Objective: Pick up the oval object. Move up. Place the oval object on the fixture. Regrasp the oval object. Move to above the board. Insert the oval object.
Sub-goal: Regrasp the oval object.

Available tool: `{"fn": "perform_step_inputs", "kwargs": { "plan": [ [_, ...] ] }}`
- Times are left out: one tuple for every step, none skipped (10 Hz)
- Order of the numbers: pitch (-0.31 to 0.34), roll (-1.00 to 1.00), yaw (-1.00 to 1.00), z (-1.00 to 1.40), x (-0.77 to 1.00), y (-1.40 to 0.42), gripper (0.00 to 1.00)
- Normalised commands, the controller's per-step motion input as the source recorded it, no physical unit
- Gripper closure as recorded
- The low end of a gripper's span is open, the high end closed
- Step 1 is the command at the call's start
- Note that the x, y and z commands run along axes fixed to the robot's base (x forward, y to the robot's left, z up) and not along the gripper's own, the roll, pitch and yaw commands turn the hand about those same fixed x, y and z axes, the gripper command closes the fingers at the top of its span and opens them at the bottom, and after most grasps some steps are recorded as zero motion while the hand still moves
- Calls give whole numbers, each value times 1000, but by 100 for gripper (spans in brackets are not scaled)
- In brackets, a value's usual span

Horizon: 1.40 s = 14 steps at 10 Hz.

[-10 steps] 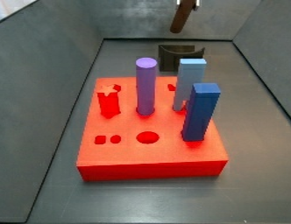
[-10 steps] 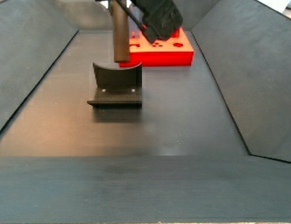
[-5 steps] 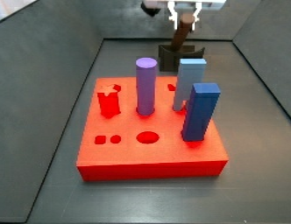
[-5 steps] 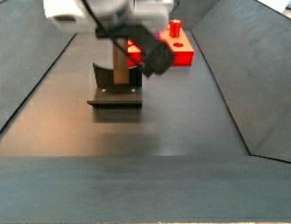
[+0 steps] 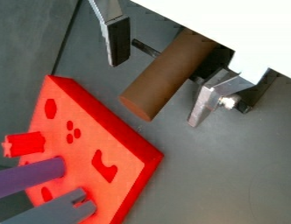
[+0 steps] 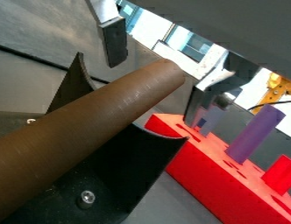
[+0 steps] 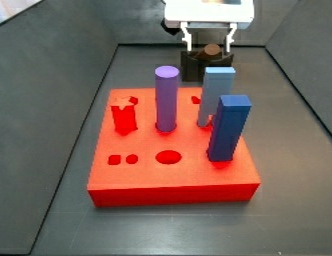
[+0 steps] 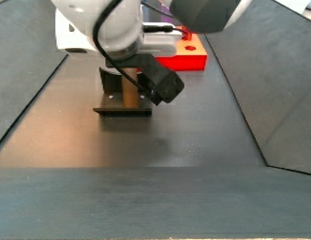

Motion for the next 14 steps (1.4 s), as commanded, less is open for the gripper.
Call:
{"fn": "perform_step_inputs", "kwargs": {
  "plan": [
    [49,7,-6,1000,-2,3,0],
    [52,27,-6,1000,-16,6,0],
    [55,37,-11,1000,-21,4,0],
    [56,43,-15,1000,-30,5,0],
    [57,45,-20,917,-32,6,0],
    [61,45,-28,606,-25,9,0],
    [62,46,-29,481,-24,10,0],
    [55,39,-32,168,-19,10,0],
    [-10,45,17,0,-1000,0,0],
    [-38,31,6,-15,-1000,1,0],
    [-61,45,-10,15,-1000,1,0],
    [-71,64,-9,13,-1000,-1,0],
    [-79,78,-5,11,-1000,-2,0],
    [-89,97,7,15,-1000,-6,0]
  ]
}}
